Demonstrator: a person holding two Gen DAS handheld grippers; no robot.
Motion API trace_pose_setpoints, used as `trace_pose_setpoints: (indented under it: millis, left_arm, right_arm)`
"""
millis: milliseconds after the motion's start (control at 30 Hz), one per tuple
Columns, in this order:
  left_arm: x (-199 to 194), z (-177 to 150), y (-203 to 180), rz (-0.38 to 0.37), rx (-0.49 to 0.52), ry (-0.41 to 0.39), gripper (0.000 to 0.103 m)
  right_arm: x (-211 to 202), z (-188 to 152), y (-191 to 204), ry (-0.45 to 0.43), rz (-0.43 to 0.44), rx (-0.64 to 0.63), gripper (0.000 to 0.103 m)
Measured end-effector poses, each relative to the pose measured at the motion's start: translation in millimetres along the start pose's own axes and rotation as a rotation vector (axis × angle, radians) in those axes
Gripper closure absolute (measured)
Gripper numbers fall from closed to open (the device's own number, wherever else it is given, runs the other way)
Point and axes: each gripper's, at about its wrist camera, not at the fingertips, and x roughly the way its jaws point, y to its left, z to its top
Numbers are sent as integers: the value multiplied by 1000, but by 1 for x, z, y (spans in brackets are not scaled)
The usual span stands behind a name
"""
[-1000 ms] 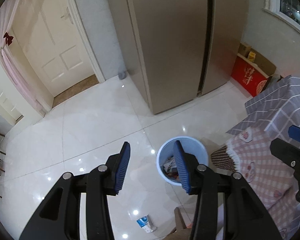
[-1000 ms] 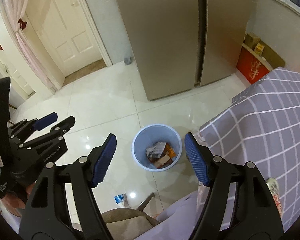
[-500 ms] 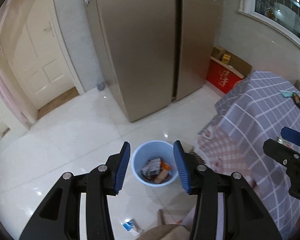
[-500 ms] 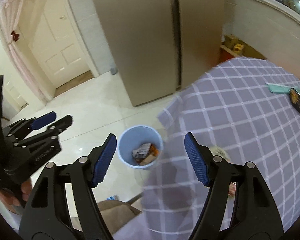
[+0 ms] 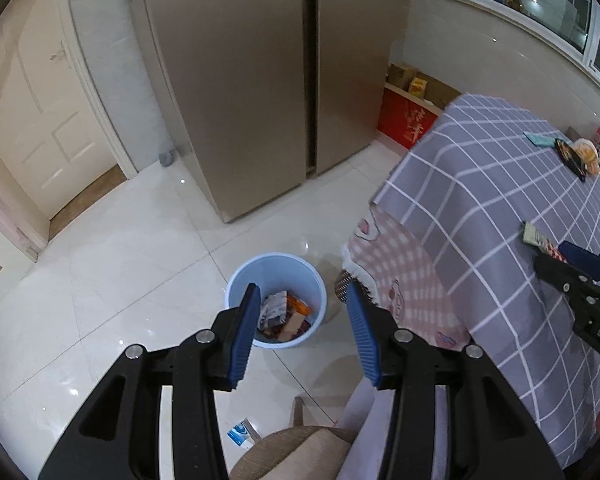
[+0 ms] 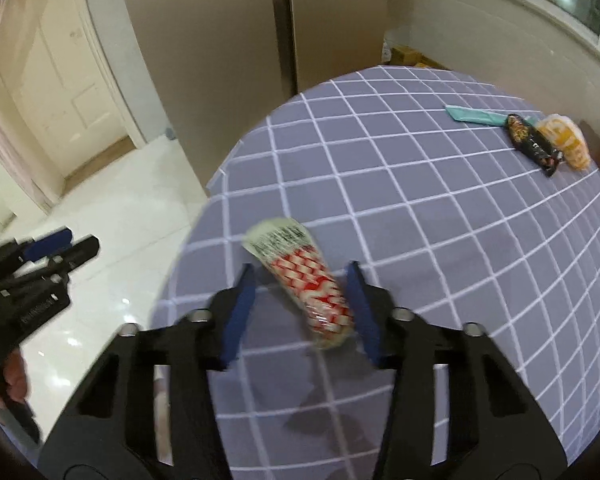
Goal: Collect trash
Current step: 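Swing the right gripper to the red-white snack packet and close on it, then grasp the dark snack bag with the left gripper while the right holds the packet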
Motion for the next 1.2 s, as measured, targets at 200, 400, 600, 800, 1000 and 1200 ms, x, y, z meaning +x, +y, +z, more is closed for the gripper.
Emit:
trace_pose_setpoints:
  millis: [200, 400, 600, 800, 1000, 1200]
  left_arm:
    - [-3, 0, -22, -7, 49, -2, 59]
    - [-10, 8, -49, -20, 87, -9, 56]
    - [-16, 22, -91, -72, 139, -37, 38]
    - [-22, 44, -154, -142, 235, -72, 27]
    - [-17, 64, -224, -215, 335, -86, 20]
    - [-2, 87, -292, -293, 428, -72, 17]
  right_arm:
    - [-2, -9, -12, -7, 10, -6, 85]
    - [-7, -9, -40, -8, 9, 89, 86]
    - [-21, -19, -91, -28, -23, 193, 86]
    - [-35, -23, -150, -56, -85, 299, 86]
    - [-46, -21, -209, -78, -144, 383, 86]
    - [-47, -16, -257, -80, -185, 446, 86]
